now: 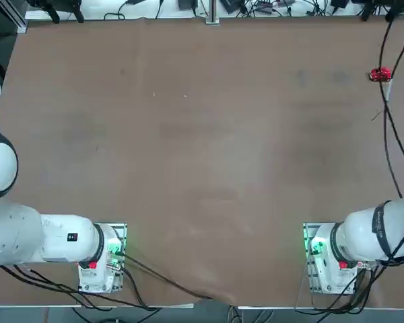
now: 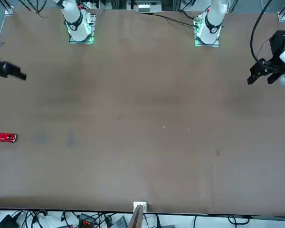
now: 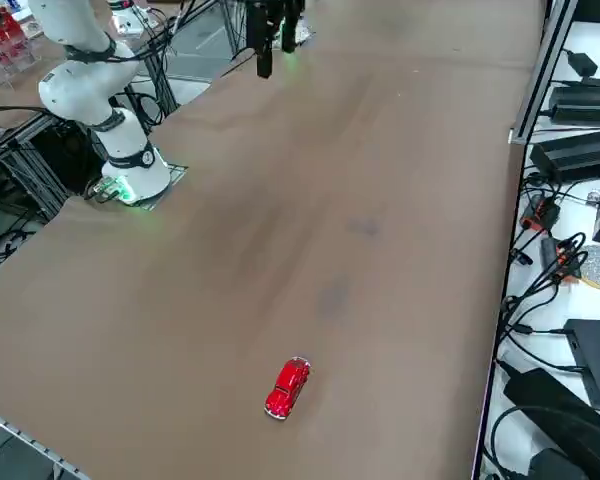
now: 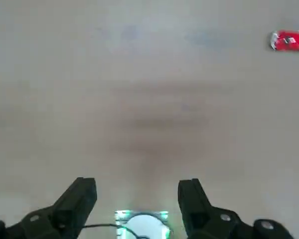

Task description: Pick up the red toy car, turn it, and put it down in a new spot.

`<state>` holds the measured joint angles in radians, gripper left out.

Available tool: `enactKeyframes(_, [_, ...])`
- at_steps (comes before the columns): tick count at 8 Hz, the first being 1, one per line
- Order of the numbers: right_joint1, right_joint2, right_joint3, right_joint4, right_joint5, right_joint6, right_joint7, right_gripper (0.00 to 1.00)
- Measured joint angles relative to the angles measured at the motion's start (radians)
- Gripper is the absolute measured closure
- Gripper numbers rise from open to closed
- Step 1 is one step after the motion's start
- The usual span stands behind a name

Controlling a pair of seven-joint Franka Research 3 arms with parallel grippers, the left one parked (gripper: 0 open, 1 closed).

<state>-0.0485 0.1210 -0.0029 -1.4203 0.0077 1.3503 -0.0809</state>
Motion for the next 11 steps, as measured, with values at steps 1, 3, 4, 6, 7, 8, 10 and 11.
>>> enactKeyframes(1, [0.008,-0.044,0.003,-0.071,-0.002,0.069,-0.033,0.00])
enactKeyframes(3, [0.023,-0.136,0.004,-0.224,-0.014,0.212,-0.004,0.00])
enactKeyframes(4, [0.027,-0.169,0.004,-0.270,-0.017,0.222,0.028,0.00])
enactKeyframes(6, [0.027,-0.199,0.004,-0.301,-0.023,0.218,0.042,0.00])
enactKeyframes(7, [0.027,-0.201,0.005,-0.302,-0.026,0.211,0.043,0.00])
enactKeyframes(8, [0.027,-0.201,0.009,-0.302,-0.029,0.207,0.043,0.00])
enactKeyframes(10, [0.027,-0.202,0.011,-0.302,-0.031,0.205,0.043,0.00])
enactKeyframes(11, [0.027,-0.203,0.012,-0.302,-0.031,0.189,0.043,0.00])
